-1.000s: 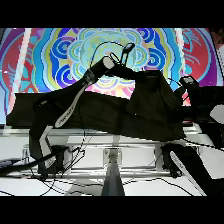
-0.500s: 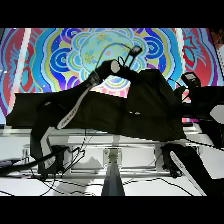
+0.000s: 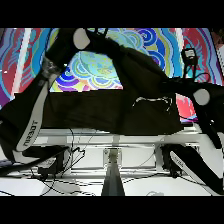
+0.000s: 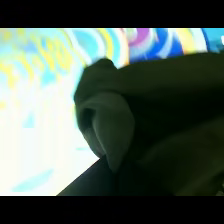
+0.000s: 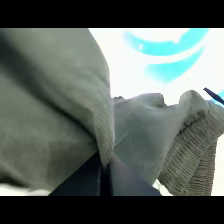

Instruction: Fold the clothes and pants, and hang the long-sleeved shirts on hangers.

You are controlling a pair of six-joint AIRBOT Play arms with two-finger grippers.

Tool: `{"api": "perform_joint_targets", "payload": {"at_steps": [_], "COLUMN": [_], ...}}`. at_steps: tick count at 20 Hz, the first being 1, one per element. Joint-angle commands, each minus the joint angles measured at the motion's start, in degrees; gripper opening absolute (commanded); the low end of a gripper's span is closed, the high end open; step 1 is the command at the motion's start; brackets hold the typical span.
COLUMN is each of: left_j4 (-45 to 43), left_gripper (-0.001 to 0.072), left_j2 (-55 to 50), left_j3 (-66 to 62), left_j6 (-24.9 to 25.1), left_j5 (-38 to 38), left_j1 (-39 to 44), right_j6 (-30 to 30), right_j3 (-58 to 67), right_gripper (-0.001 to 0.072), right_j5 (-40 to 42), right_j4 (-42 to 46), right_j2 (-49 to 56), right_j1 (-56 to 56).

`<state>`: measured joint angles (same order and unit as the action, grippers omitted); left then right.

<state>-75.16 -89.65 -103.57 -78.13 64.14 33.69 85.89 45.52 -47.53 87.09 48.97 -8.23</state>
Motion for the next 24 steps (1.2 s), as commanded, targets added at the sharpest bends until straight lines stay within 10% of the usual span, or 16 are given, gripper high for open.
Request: {"api": "perform_joint_targets", "payload": {"at_steps": [1, 3, 7, 14, 20, 24], "left_j4": [2.0, 2.3, -1.9, -6.1, 30.9, 57.0], "left_gripper": [0.0224, 0.0719, 0.0694, 0.0693, 0.0693, 0.0683], "left_j2": [2.8, 2.5, 1.3, -4.9, -21.4, -29.9], "left_j3": [1.2, 2.7, 2.9, 2.9, 2.9, 2.9], "left_j6": [-3.7, -2.5, -0.5, -11.7, -10.5, 6.3], "left_j5": [23.6, 21.7, 7.1, -0.9, -7.8, -12.5], "left_j1": [1.2, 2.5, 1.9, -5.4, -4.7, -2.3], "right_j6": [0.3, 0.3, 0.3, -7.5, -18.0, -18.0], "right_j3": [0.0, 0.0, 0.7, 2.0, 2.0, 2.0], "right_gripper": [0.0029, 0.0029, 0.0029, 0.0029, 0.0029, 0.0029], "right_j5": [4.5, 4.5, 1.6, -28.8, -42.3, -38.1], "right_j4": [0.2, 0.2, 2.2, 8.0, 6.1, 1.1], "right_j2": [8.7, 11.8, 12.3, -1.1, -14.6, -15.9], "right_j1": [0.0, 0.0, 1.2, 19.2, 25.2, 25.2]}}
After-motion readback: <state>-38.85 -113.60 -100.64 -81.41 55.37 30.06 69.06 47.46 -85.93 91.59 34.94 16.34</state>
